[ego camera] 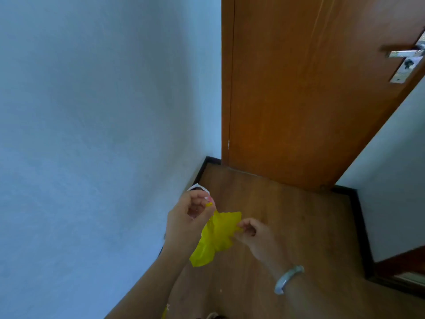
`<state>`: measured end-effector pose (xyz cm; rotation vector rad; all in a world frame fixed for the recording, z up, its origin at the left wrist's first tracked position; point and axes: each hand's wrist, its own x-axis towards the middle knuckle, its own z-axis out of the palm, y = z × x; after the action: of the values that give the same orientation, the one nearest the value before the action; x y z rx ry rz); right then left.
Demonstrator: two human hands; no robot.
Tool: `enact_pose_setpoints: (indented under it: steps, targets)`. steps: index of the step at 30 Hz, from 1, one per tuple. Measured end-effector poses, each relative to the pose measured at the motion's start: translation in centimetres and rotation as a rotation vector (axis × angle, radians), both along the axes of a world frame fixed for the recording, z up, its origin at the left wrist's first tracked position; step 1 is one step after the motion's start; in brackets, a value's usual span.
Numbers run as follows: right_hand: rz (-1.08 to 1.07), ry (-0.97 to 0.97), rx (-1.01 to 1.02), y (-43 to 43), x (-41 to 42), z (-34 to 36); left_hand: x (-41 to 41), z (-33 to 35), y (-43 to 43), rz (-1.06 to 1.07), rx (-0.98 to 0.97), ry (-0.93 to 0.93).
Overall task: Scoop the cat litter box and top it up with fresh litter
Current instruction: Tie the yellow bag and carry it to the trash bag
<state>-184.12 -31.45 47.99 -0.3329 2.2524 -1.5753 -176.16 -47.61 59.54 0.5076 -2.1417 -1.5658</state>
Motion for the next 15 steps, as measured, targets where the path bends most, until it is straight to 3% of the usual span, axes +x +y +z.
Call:
enact_pose_setpoints:
  steps: [15]
  targets:
    - [0.110, -0.050, 0.007, -13.4, -19.3, -5.6, -18.6, -3.8, -12.3, 0.077, 0.024, -0.087]
